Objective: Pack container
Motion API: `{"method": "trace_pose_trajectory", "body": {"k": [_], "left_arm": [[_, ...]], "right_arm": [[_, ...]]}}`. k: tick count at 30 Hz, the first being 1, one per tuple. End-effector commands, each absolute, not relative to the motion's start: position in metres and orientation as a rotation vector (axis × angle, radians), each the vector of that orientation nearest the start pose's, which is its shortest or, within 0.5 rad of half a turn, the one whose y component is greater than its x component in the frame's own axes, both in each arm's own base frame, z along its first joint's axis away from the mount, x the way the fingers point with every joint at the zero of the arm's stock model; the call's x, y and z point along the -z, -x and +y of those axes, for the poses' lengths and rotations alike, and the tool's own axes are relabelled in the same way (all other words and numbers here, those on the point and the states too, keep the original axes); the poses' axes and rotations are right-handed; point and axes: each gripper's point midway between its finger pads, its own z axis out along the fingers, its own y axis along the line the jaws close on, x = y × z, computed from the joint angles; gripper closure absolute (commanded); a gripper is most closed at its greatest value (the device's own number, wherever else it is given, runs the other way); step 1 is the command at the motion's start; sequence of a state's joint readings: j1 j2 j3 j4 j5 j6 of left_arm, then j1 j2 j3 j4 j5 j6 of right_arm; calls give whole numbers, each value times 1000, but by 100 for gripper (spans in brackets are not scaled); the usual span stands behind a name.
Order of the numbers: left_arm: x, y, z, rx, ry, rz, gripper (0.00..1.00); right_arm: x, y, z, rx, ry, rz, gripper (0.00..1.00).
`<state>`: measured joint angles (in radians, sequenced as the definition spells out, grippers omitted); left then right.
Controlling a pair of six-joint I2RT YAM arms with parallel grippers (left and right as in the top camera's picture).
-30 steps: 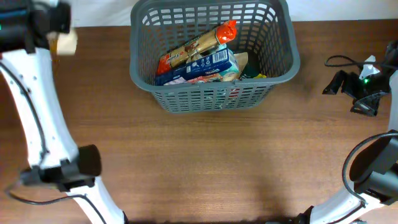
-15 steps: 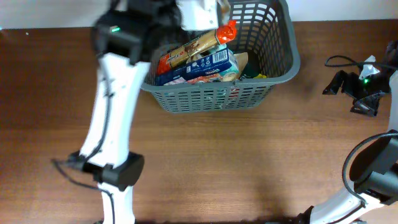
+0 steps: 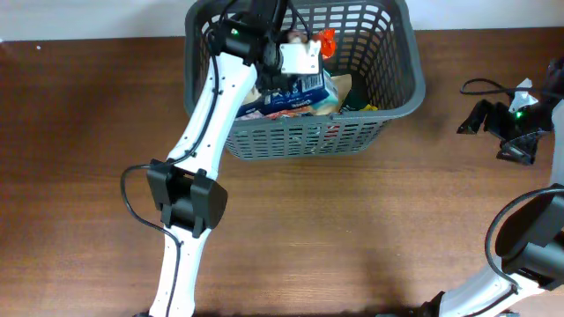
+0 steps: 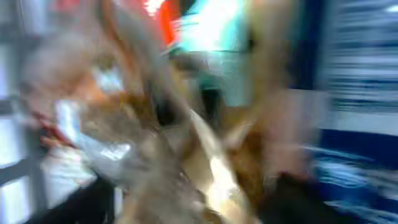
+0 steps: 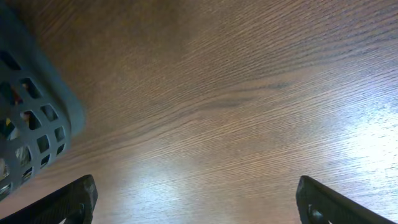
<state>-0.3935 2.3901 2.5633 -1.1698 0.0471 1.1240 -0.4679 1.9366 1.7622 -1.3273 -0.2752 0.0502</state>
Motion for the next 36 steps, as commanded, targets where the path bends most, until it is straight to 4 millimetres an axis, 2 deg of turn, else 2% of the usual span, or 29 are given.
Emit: {"method": "trace_pose_trajectory", "body": {"k": [1, 4, 6, 9, 12, 15, 16, 18, 21, 26, 30, 32, 36], "left_arm": [[-250, -550, -206, -316, -1324, 2025, 1], [-310, -550, -181, -319, -1009, 2050, 1], [-354, -542, -163, -255, -788, 2046, 1], [-408, -524, -130, -149, -477, 2028, 1], [-446, -498, -101, -91, -320, 2001, 1], [-469, -473, -76, -109, -266, 1984, 1], [-477, -462, -59, -128, -235, 1986, 1], [-477, -453, -36, -160, -192, 2010, 1], [-464, -443, 6, -224, -110, 2090, 1], [-425, -439, 73, -266, 125, 2233, 1], [-392, -441, 116, -280, 297, 2316, 1], [-377, -442, 127, -290, 325, 2357, 1], [-353, -444, 133, -293, 341, 2427, 1]], "right_arm": [[-141, -362, -129, -390, -751, 2890, 1], [-141, -362, -129, -390, -751, 2890, 1], [-141, -362, -129, -389, -751, 2889, 1], [-141, -362, -129, -390, -751, 2890, 1], [-141, -362, -129, -389, -751, 2889, 1], [-141, -362, -129, -390, -751, 2890, 1], [-141, -362, -129, -390, -751, 2890, 1], [-141, -362, -129, -390, -751, 2890, 1], [-141, -362, -129, -390, -751, 2890, 1], [-141, -362, -129, -390, -751, 2890, 1], [-141, -362, -129, -389, -751, 2889, 1], [-141, -362, -129, -390, -751, 2890, 1], [-139, -363, -128, -392, -748, 2894, 1]]}}
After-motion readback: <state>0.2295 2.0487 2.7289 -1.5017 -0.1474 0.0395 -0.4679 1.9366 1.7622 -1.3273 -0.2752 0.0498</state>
